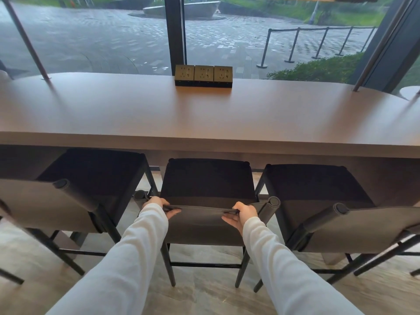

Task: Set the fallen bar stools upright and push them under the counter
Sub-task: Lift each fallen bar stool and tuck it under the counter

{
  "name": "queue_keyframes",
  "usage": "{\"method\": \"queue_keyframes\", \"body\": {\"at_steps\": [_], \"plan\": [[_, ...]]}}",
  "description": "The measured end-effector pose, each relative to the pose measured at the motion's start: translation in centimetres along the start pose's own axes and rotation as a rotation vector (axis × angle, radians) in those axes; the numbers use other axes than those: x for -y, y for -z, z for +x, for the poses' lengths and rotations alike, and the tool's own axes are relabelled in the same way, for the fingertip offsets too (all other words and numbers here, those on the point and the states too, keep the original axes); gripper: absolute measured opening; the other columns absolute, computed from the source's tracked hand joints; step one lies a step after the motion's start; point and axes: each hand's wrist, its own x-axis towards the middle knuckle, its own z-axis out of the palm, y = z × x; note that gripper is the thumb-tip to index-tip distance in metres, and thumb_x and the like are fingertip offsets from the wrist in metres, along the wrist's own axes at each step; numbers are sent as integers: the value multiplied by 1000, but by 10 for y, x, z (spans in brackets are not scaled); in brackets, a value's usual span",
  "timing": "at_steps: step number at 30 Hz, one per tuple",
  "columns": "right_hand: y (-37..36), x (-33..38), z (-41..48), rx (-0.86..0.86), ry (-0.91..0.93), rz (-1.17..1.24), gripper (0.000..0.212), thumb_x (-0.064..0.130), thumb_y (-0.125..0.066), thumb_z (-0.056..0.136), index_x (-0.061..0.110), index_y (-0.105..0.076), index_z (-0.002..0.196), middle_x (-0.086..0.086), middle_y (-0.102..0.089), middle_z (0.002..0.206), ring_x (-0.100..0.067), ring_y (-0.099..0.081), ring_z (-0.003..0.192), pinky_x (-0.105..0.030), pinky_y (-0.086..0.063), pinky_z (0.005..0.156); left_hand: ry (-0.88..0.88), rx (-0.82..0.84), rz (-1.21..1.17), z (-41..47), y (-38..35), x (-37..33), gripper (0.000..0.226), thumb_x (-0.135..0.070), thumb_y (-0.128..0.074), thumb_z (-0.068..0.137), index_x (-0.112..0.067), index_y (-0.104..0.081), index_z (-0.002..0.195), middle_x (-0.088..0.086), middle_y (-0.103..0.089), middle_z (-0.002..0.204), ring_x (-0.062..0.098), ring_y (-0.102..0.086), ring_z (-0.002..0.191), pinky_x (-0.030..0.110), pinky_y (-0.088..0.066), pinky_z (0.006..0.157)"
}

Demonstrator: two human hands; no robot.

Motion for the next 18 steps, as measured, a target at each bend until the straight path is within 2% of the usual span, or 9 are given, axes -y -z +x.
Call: {"method": "queue_keyframes", "body": {"at_steps": [5, 12, 15, 18], "plan": [[1, 0, 3, 6, 6, 7, 10, -5, -46, 90, 5, -44, 86, -19, -54, 89, -35, -61, 84, -52, -51, 89, -37, 6, -15, 4, 1, 1, 33, 9, -48, 86, 2, -52, 118, 22, -61, 117, 44, -58, 105, 52, -52, 88], [-1, 0, -4, 12, -12, -10, 11, -2, -49, 90, 8, -45, 87, -18, -55, 94, -35, -61, 91, -49, -53, 84, -69, 20, -61, 2, 2, 3, 35, 5, -47, 90, 1, -50, 125, 21, -60, 119, 41, -58, 108, 52, -51, 89], [-2, 1, -6, -8, -22, -26, 7, 2, -51, 90, 7, -46, 94, -18, -57, 96, -34, -63, 89, -47, -54, 79, -86, 32, -114, -3, 2, 5, 34, 2, -52, 89, -2, -51, 123, 20, -60, 108, 41, -59, 103, 52, -54, 83], [-3, 0, -10, -57, -46, -148, 23, 19, -56, 92, 11, -45, 111, -16, -60, 110, -32, -64, 96, -43, -57, 79, -73, 64, -178, -10, 6, 8, 28, -8, -56, 90, -8, -52, 118, 18, -59, 107, 40, -57, 97, 53, -54, 81]]}}
